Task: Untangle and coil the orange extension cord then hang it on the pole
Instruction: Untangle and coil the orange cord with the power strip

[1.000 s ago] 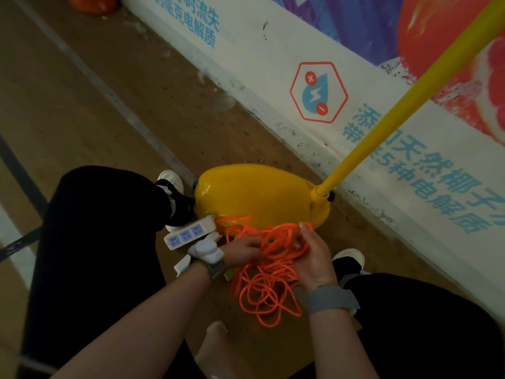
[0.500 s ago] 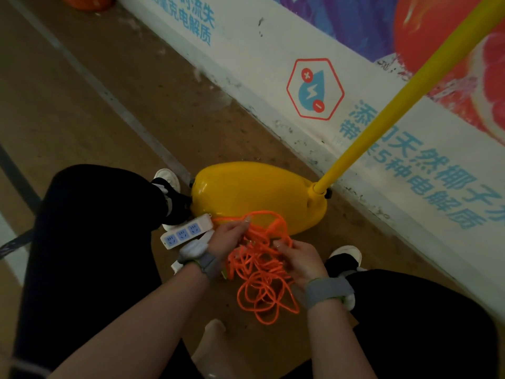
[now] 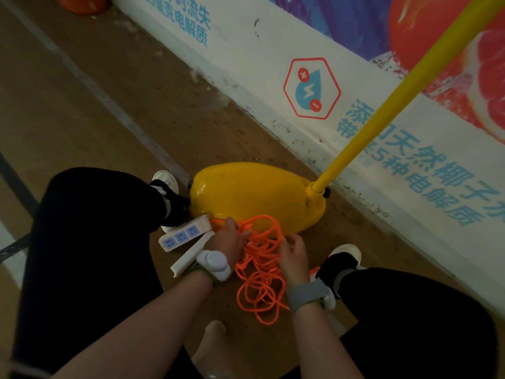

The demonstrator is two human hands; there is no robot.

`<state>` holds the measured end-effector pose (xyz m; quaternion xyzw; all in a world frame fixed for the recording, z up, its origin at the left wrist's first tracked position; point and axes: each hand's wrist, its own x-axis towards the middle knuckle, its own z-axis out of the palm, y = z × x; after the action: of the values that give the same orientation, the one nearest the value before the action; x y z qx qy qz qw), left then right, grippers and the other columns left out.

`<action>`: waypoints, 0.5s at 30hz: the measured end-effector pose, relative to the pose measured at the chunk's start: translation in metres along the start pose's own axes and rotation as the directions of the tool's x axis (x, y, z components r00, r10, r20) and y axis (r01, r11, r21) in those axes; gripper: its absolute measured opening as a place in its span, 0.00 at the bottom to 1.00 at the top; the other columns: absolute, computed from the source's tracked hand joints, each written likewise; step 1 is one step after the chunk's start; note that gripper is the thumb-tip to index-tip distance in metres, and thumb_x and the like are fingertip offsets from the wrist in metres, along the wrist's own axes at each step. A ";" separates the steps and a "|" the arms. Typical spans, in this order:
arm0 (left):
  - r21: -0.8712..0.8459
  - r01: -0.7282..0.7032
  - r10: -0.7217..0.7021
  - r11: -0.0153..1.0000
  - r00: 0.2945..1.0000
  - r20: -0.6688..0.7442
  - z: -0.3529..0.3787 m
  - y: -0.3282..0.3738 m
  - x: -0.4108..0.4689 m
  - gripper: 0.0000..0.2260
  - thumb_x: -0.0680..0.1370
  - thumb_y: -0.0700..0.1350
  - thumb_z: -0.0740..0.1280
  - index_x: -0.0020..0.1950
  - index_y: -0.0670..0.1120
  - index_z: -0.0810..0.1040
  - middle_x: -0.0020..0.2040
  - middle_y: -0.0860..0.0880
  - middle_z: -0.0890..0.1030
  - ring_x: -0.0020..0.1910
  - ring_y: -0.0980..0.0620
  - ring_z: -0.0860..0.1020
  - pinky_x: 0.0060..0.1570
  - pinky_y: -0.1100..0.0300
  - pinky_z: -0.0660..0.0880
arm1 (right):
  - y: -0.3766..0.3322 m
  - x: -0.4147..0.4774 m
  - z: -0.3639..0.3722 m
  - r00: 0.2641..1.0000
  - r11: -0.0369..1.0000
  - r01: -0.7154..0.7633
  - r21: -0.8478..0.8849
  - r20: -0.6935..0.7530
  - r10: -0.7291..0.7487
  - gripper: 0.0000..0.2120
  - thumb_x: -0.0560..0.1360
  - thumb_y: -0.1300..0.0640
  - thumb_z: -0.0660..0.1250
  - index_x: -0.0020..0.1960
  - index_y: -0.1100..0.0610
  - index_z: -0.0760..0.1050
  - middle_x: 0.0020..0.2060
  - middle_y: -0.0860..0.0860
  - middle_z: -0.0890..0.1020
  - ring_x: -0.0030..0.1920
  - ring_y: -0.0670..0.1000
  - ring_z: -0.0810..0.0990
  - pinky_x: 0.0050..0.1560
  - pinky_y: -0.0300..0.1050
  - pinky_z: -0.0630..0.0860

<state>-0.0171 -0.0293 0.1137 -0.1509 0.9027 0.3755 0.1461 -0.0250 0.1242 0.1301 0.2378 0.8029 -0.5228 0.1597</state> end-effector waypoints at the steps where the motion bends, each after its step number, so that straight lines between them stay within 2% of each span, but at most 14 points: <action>1: 0.066 -0.029 0.028 0.997 1.000 0.012 0.000 0.002 0.000 0.17 0.81 0.57 0.55 0.59 0.45 0.67 0.47 0.42 0.81 0.43 0.42 0.81 0.42 0.48 0.78 | -0.004 -0.003 0.003 0.998 0.997 0.069 -0.013 -0.011 -0.070 0.18 0.79 0.47 0.59 0.66 0.53 0.70 0.61 0.55 0.75 0.59 0.55 0.74 0.57 0.48 0.73; 2: 0.134 -0.059 0.056 0.989 0.998 0.024 -0.001 0.005 -0.001 0.17 0.81 0.57 0.54 0.59 0.46 0.68 0.46 0.43 0.81 0.43 0.43 0.80 0.41 0.50 0.77 | -0.005 -0.006 0.006 0.991 0.991 0.131 -0.021 -0.025 -0.132 0.20 0.80 0.45 0.57 0.67 0.53 0.70 0.63 0.55 0.73 0.62 0.55 0.73 0.61 0.48 0.70; 4: 0.251 -0.104 0.101 0.962 0.995 0.024 0.000 0.007 -0.002 0.17 0.81 0.58 0.52 0.59 0.48 0.71 0.45 0.45 0.82 0.42 0.45 0.80 0.40 0.52 0.77 | -0.008 -0.012 0.011 0.978 0.979 0.201 -0.024 -0.057 -0.202 0.27 0.77 0.38 0.55 0.67 0.55 0.70 0.63 0.55 0.74 0.64 0.55 0.72 0.63 0.47 0.68; 6: 0.325 -0.150 0.150 0.934 0.988 0.027 0.000 0.006 -0.003 0.18 0.82 0.58 0.51 0.60 0.50 0.73 0.44 0.47 0.82 0.41 0.46 0.80 0.39 0.54 0.76 | -0.008 -0.016 0.014 0.974 0.978 0.203 -0.051 -0.092 -0.207 0.38 0.69 0.28 0.54 0.65 0.57 0.72 0.61 0.54 0.76 0.61 0.55 0.74 0.62 0.50 0.71; 8: 0.362 -0.229 0.219 0.904 0.973 0.069 0.002 0.004 -0.003 0.16 0.82 0.57 0.52 0.63 0.53 0.73 0.44 0.48 0.82 0.41 0.46 0.81 0.39 0.55 0.76 | -0.006 -0.017 0.013 0.970 0.969 0.192 -0.158 -0.116 -0.212 0.39 0.68 0.27 0.54 0.61 0.57 0.74 0.56 0.53 0.78 0.58 0.54 0.76 0.58 0.48 0.73; 10: 0.369 -0.282 0.253 0.886 0.959 0.126 0.003 0.004 -0.004 0.17 0.82 0.56 0.52 0.70 0.57 0.67 0.45 0.46 0.82 0.42 0.46 0.81 0.40 0.53 0.77 | -0.008 -0.017 0.010 0.975 0.975 0.162 -0.151 -0.131 -0.182 0.30 0.74 0.32 0.56 0.53 0.58 0.77 0.49 0.54 0.80 0.51 0.54 0.78 0.48 0.44 0.71; 11: 0.375 -0.288 0.254 0.881 0.957 0.138 0.003 0.006 -0.005 0.19 0.82 0.55 0.53 0.74 0.57 0.60 0.44 0.46 0.82 0.40 0.45 0.80 0.40 0.53 0.77 | -0.006 -0.014 0.008 0.978 0.979 0.127 -0.158 -0.145 -0.150 0.25 0.78 0.39 0.56 0.49 0.59 0.79 0.46 0.56 0.81 0.48 0.56 0.78 0.45 0.45 0.69; 13: 0.325 -0.243 0.227 0.914 0.970 0.087 0.004 0.008 -0.005 0.26 0.82 0.51 0.55 0.77 0.57 0.47 0.38 0.47 0.79 0.33 0.48 0.77 0.35 0.53 0.76 | 0.000 -0.009 0.004 0.989 0.968 -0.016 -0.249 -0.143 -0.020 0.18 0.81 0.53 0.55 0.51 0.64 0.80 0.49 0.61 0.82 0.51 0.61 0.79 0.44 0.47 0.70; 14: 0.256 -0.207 0.204 0.944 0.978 0.036 0.003 0.009 -0.004 0.26 0.82 0.49 0.57 0.77 0.56 0.49 0.36 0.48 0.79 0.32 0.49 0.77 0.33 0.52 0.76 | 0.008 -0.005 0.003 0.989 0.954 -0.104 -0.283 -0.135 0.068 0.16 0.81 0.58 0.55 0.55 0.66 0.78 0.53 0.63 0.81 0.54 0.62 0.78 0.47 0.46 0.71; 15: 0.195 -0.185 0.193 0.963 0.981 -0.019 0.002 0.009 -0.004 0.21 0.82 0.49 0.57 0.75 0.55 0.56 0.36 0.47 0.79 0.33 0.48 0.78 0.33 0.52 0.77 | 0.016 -0.002 0.003 0.979 0.948 -0.192 -0.253 -0.117 0.167 0.14 0.80 0.62 0.56 0.59 0.67 0.76 0.57 0.64 0.79 0.57 0.62 0.77 0.47 0.44 0.71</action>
<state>-0.0171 -0.0213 0.1199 -0.0564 0.9476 0.2959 0.1065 -0.0144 0.1269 0.1175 0.3109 0.8467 -0.3834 0.1987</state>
